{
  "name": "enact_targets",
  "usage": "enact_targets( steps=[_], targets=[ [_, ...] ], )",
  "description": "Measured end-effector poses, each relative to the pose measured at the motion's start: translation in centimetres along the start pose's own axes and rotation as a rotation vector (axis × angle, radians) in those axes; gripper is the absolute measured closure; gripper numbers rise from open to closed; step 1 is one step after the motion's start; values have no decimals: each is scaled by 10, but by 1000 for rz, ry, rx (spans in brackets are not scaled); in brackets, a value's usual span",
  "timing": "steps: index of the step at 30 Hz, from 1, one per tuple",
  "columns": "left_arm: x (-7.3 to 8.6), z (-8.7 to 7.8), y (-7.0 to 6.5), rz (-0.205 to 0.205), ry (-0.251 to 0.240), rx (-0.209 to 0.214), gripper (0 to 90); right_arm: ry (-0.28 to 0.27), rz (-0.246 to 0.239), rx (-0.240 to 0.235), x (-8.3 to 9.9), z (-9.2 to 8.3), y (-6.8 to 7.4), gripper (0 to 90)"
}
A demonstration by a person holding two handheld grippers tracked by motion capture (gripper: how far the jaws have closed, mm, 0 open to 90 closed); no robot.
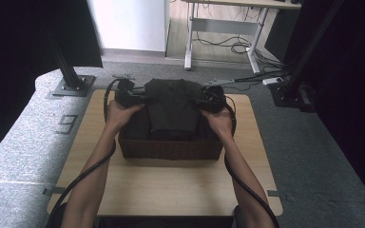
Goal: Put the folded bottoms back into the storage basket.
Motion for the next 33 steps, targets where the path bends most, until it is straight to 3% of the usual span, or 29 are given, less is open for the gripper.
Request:
enact_targets(
  steps=[7,17,26,29,33],
  targets=[
    [21,14,12,-29,42,-12,663,47,25,-3,16,20,-6,691],
    [37,10,19,-39,101,-48,662,71,63,-35,33,43,-1,691],
    [37,49,0,-34,170,-27,661,100,127,-2,53,24,-21,723],
    [38,55,-5,-42,173,-21,661,107,137,9,56,18,-26,727],
    [40,52,-1,-49,195,-55,662,123,142,7,58,24,-28,725]
  ],
)
Point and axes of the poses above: each handheld gripper's, and its own axes: z roughly forward along the jaws, x roughly out of its underside, y roughly to its left, the point moved 2 cm from there along z, roughly forward along the jaws, and after that the axes turned 13 degrees about -x, right-handed, at the moved point
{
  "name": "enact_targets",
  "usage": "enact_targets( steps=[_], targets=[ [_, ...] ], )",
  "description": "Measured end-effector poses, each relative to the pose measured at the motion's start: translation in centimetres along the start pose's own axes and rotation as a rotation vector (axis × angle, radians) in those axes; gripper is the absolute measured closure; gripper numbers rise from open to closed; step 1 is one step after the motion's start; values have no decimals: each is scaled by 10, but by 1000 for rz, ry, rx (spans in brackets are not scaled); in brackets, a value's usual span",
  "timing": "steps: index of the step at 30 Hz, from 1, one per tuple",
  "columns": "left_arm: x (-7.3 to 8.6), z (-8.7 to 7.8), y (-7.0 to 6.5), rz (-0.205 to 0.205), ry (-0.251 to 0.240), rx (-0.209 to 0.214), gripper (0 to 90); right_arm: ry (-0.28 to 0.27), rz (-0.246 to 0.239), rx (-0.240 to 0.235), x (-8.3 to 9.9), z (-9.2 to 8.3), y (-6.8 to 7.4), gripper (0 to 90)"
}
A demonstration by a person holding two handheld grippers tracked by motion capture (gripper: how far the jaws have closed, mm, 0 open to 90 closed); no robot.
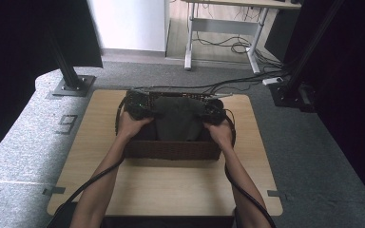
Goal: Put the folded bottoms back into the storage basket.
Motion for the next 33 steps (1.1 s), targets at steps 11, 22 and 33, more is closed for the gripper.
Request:
enact_targets(
  steps=[11,22,33],
  targets=[
    [-7,6,17,27,144,-438,327,128,10,168,-12,41,-10,385],
    [-4,-24,29,35,57,-431,315,52,-29,223,-22,13,-20,282],
    [7,-48,26,47,-2,-352,165,37,-38,148,-9,-8,-21,141]
  ],
)
Point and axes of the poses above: each handheld gripper's, and its own axes: z roughly forward along the jaws, x roughly out of its underside, y roughly to its left, the point moved 2 cm from there along z, roughly forward along the jaws, and after that the axes turned 13 degrees about -x, right-handed, at the moved point
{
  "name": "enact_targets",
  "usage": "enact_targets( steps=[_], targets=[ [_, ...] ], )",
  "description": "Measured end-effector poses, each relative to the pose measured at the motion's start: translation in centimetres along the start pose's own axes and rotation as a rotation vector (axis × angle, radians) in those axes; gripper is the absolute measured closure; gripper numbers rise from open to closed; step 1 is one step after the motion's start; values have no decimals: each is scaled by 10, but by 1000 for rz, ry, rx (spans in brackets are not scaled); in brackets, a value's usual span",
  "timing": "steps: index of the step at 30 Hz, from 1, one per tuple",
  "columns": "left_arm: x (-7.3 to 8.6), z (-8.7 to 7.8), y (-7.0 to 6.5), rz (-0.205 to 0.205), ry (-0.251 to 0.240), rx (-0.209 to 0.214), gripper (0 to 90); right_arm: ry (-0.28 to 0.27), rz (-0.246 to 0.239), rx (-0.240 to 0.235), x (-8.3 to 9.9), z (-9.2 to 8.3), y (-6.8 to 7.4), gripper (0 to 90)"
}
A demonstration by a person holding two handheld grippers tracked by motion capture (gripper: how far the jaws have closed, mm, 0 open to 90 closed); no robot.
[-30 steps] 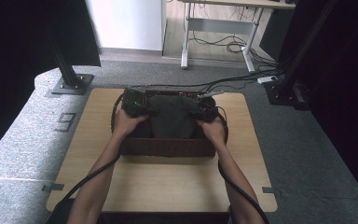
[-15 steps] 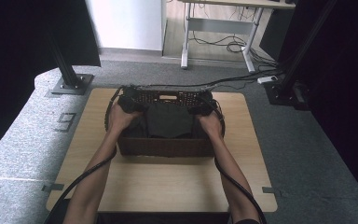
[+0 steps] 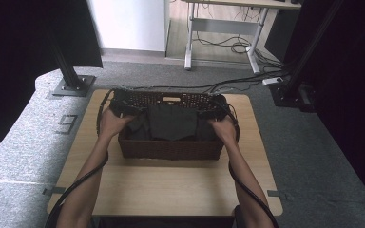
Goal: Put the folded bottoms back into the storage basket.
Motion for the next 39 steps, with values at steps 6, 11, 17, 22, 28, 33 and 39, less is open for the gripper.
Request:
enact_targets(
  steps=[6,11,17,22,28,33,39],
  targets=[
    [8,-15,-3,9,-21,17,101,2,-16,-11,7,-16,6,32],
    [16,-29,-7,27,-29,28,27,-4,-38,-17,15,-31,13,0],
    [31,-52,-12,49,-74,42,0,-19,-59,-29,28,-49,22,0],
    [46,-68,-15,71,-96,44,0,-24,-72,-35,43,-62,27,0],
    [64,-80,-17,82,-107,36,0,-41,-73,-36,59,-76,30,0],
    [83,-87,-16,83,-105,25,0,-47,-69,-29,71,-88,31,0],
    [107,-94,-12,68,-108,12,0,-53,-65,-18,88,-99,33,0]
  ],
)
Point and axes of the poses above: each handheld gripper's, and its own axes: z roughly forward along the jaws, x roughly out of its underside, y roughly to its left, the point moved 2 cm from there along z, roughly forward along the jaws, and after that the axes turned 13 degrees about -x, right-handed, at the moved point
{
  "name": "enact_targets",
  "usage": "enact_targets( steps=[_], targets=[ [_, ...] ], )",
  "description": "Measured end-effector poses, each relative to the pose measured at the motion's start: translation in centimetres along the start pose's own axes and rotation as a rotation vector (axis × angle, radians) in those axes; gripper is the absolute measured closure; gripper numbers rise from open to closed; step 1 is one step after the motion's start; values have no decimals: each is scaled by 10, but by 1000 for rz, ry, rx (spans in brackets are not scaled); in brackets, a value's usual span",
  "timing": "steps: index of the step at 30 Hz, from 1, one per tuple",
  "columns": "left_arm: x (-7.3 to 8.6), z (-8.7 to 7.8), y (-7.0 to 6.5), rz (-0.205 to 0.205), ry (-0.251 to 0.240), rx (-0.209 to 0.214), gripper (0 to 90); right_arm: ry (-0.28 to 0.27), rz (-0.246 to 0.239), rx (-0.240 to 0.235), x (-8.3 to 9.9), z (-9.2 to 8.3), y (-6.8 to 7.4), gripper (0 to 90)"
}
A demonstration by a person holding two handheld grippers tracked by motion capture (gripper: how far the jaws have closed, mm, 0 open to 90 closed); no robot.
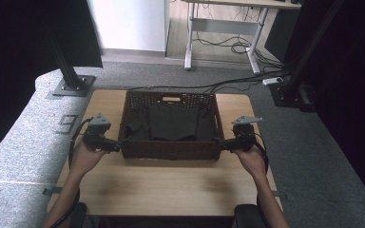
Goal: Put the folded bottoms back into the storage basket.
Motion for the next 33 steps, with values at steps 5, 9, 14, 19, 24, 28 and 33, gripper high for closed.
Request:
enact_targets(
  steps=[5,9,14,19,24,28,33],
  targets=[
    [20,-4,0,-8,3,-11,0,-7,22,3,17,-5,0,0],
    [34,-4,-1,-15,7,-16,0,-8,41,6,31,-5,-2,0],
    [50,1,-4,-22,17,-18,0,1,65,-5,48,0,-2,0],
    [67,8,-9,-26,22,-8,0,19,76,-7,64,9,1,0],
    [80,15,-15,-20,38,-7,0,35,90,-5,78,17,3,0],
    [90,22,-18,-22,60,-4,0,41,100,2,89,22,4,0],
    [104,32,-23,-21,97,-3,0,72,111,9,106,33,4,0]
  ],
)
Point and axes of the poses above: each handheld gripper's, and its own axes: z roughly forward along the jaws, x roughly out of its underside, y roughly to its left, the point moved 2 cm from there along z, roughly forward along the jaws, and after that the axes turned 13 degrees about -x, right-handed, at the moved point
